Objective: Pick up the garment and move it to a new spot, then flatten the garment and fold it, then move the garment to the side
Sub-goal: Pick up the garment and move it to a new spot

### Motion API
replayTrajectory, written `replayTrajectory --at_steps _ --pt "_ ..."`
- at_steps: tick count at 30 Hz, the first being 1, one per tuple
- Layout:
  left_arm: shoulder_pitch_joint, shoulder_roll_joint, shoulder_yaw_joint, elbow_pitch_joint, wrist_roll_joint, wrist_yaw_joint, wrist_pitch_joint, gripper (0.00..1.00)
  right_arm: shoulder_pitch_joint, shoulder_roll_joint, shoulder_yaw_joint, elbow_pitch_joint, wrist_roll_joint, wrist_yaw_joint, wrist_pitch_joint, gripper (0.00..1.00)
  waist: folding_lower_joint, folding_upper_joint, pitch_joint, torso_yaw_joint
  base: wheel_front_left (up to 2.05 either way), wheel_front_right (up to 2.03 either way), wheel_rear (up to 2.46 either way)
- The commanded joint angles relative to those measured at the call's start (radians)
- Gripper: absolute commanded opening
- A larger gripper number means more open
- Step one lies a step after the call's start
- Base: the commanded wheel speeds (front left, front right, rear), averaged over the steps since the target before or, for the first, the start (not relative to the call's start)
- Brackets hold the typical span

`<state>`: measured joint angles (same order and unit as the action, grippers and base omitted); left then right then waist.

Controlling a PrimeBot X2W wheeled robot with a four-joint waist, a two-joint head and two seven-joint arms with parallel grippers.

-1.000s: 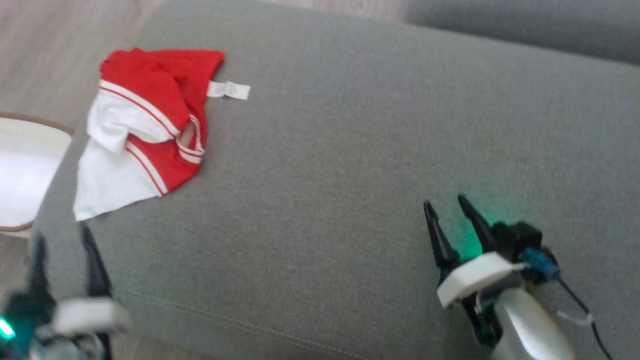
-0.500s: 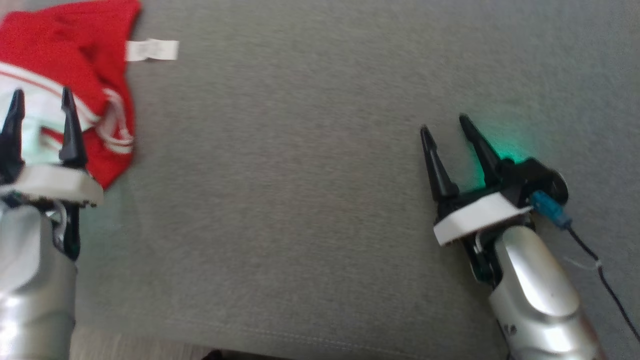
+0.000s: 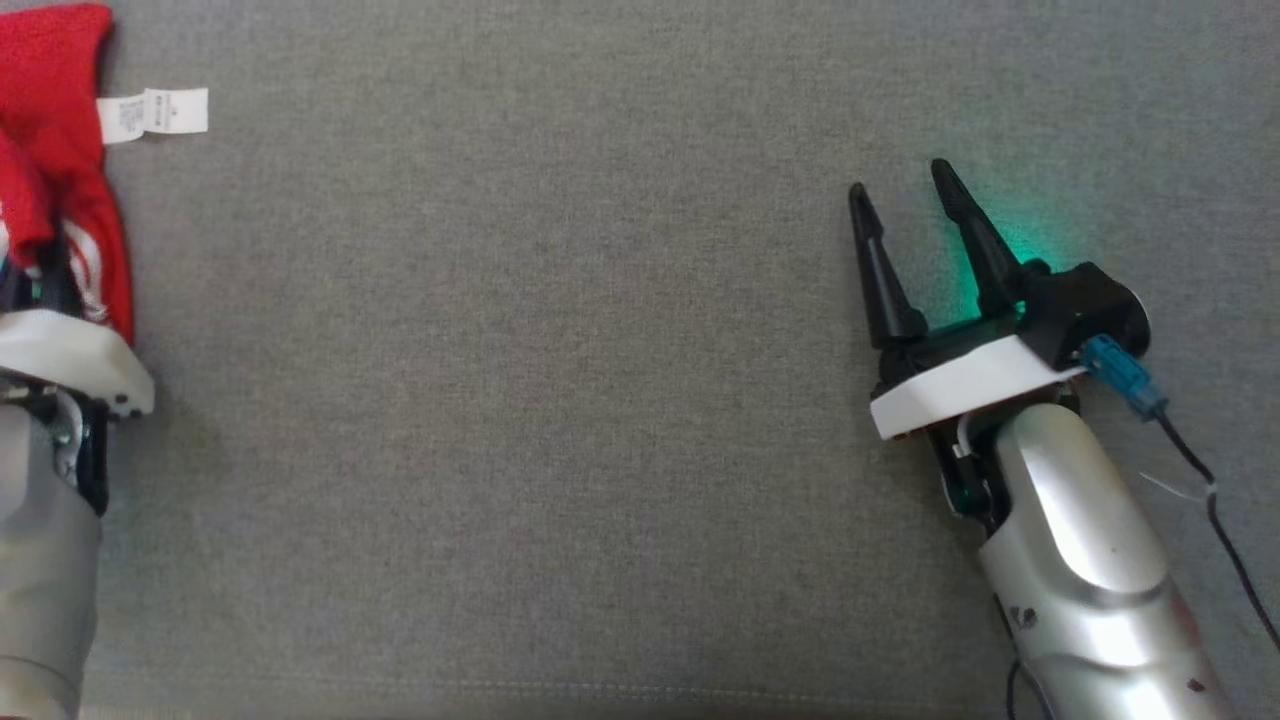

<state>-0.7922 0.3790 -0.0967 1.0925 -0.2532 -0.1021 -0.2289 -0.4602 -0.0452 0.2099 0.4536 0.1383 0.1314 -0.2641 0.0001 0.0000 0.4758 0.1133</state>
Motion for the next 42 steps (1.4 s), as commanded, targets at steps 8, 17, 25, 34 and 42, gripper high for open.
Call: replayTrajectory --at_steps 8,17,25,34,42 --pt "-0.086 0.077 -0.012 -0.274 0.074 0.013 -0.032 0.0 0.062 -0.005 0.02 0.015 0.068 -0.001 0.002 1.0 -0.0001 0.0 -0.104 -0.033 0.0 0.0 0.0" --pt "-0.054 -0.096 -0.16 -0.563 0.098 -0.019 -0.033 0.0 0.081 -0.005 0.06 0.011 0.142 -0.001 0.002 1.0 -0.0001 0.0 -0.187 -0.155 0.0 0.0 0.0" --pt "0.061 -0.247 -0.303 -0.564 0.067 -0.027 -0.033 1.0 0.093 -0.005 0.063 0.011 0.165 -0.001 0.002 1.0 -0.0001 0.0 -0.204 -0.217 0.0 0.0 0.0" --pt "0.323 -0.278 -0.177 -0.608 0.052 0.041 -0.033 1.0 0.127 -0.005 0.038 0.01 0.177 -0.001 0.002 1.0 -0.0001 0.0 -0.274 -0.19 0.0 0.0 0.0" --pt "0.617 -0.285 0.01 -0.744 0.092 0.113 -0.033 1.0 0.183 -0.005 0.015 0.023 0.182 -0.001 0.002 1.0 -0.0001 0.0 -0.365 -0.151 0.0 0.0 0.0"
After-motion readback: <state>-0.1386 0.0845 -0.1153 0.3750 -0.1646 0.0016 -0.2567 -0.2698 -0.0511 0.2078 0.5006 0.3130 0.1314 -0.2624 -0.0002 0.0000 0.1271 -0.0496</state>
